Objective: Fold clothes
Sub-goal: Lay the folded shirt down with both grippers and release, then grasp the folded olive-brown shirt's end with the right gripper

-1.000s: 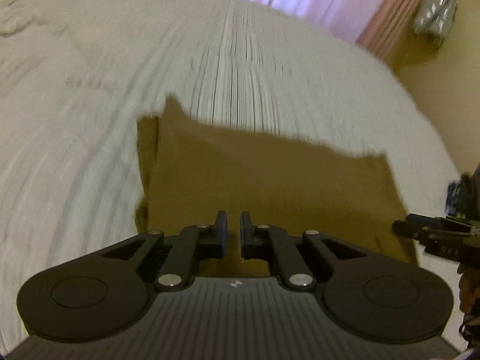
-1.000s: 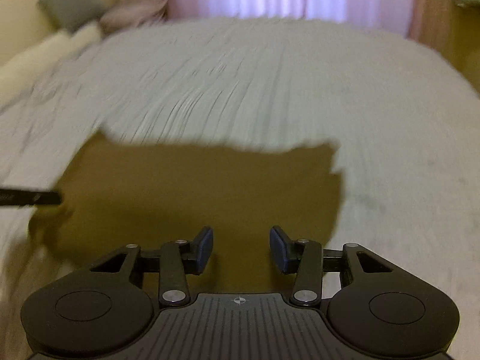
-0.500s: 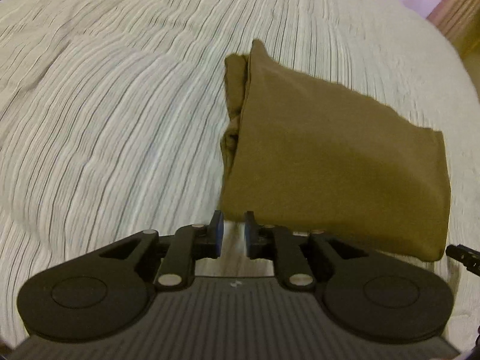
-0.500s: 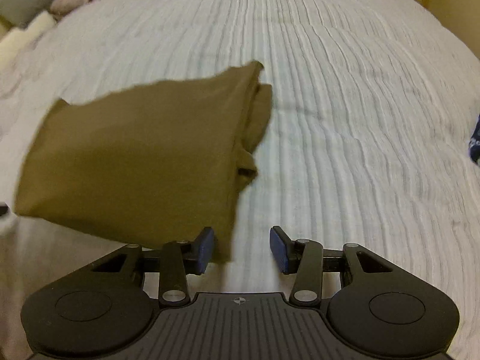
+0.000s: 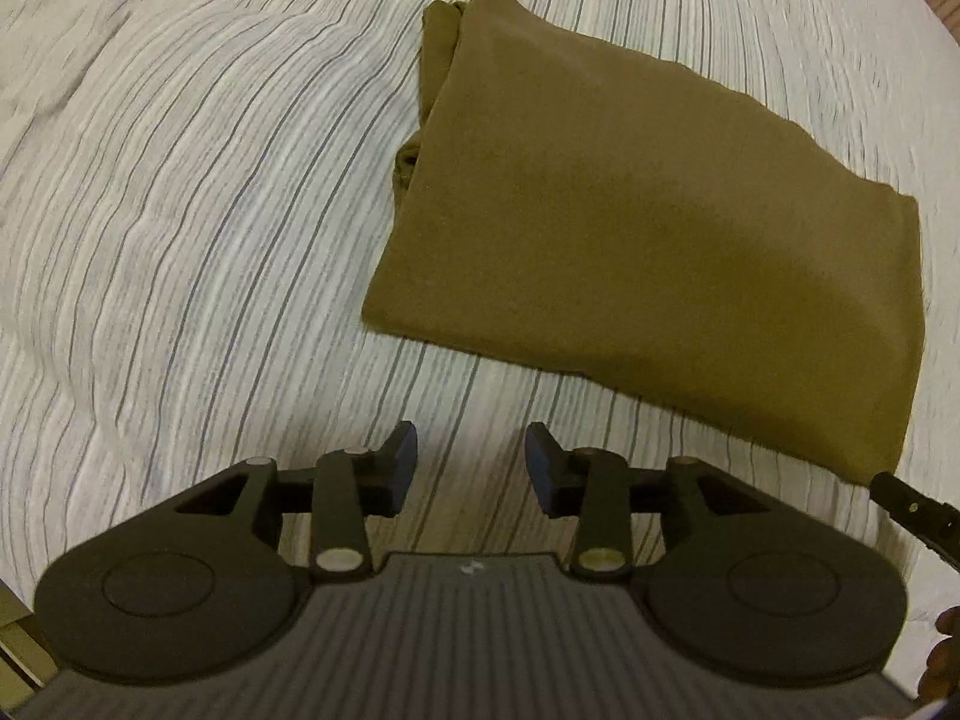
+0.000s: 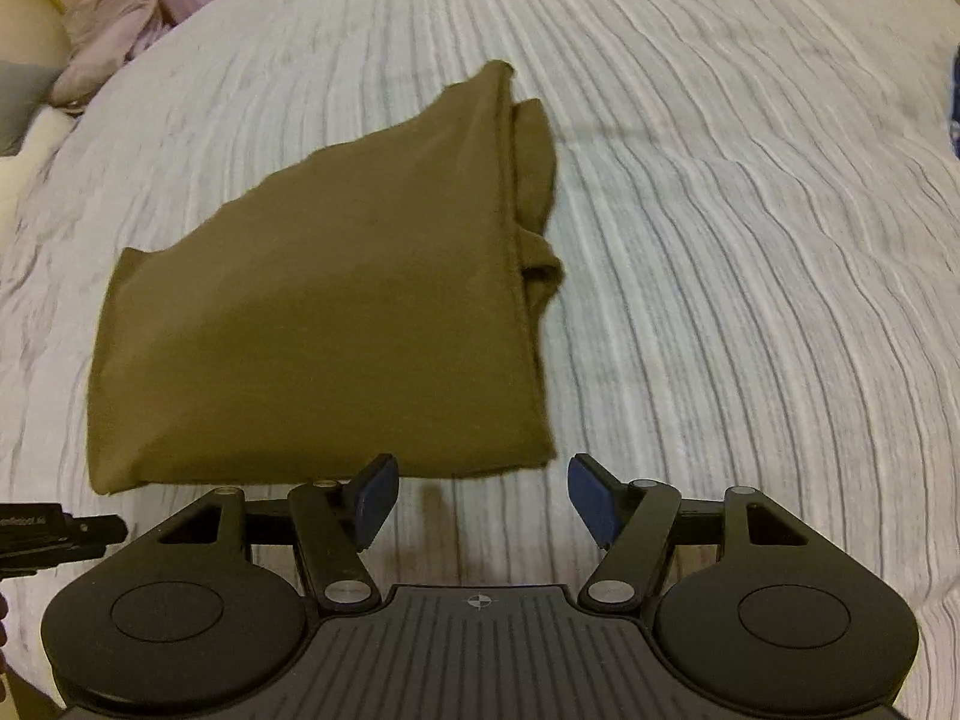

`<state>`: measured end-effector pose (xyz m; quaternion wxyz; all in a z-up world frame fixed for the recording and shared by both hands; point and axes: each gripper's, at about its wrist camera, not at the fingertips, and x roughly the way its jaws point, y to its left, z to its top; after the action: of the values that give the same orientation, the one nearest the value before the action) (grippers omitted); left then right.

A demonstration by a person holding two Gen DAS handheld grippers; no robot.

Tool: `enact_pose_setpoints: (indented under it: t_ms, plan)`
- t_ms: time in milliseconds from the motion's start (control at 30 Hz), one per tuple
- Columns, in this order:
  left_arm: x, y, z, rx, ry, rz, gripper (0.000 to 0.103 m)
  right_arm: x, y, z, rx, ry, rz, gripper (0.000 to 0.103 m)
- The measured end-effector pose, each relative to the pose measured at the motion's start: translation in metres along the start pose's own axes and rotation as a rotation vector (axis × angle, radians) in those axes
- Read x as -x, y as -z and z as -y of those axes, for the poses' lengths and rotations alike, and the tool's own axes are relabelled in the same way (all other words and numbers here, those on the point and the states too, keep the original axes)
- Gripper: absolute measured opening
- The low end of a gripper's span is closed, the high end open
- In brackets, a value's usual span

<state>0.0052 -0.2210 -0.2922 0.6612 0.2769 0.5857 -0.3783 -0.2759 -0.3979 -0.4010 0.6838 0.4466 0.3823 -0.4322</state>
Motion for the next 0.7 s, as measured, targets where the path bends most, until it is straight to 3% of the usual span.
enact_pose_setpoints:
  t_ms: [700]
  plan:
    - [0.0008,-0.0009,0.0066,-0.027,-0.030,0.001,0.039,-0.0017,0.0001,0.0067,0.002,0.009,0.004,0.066]
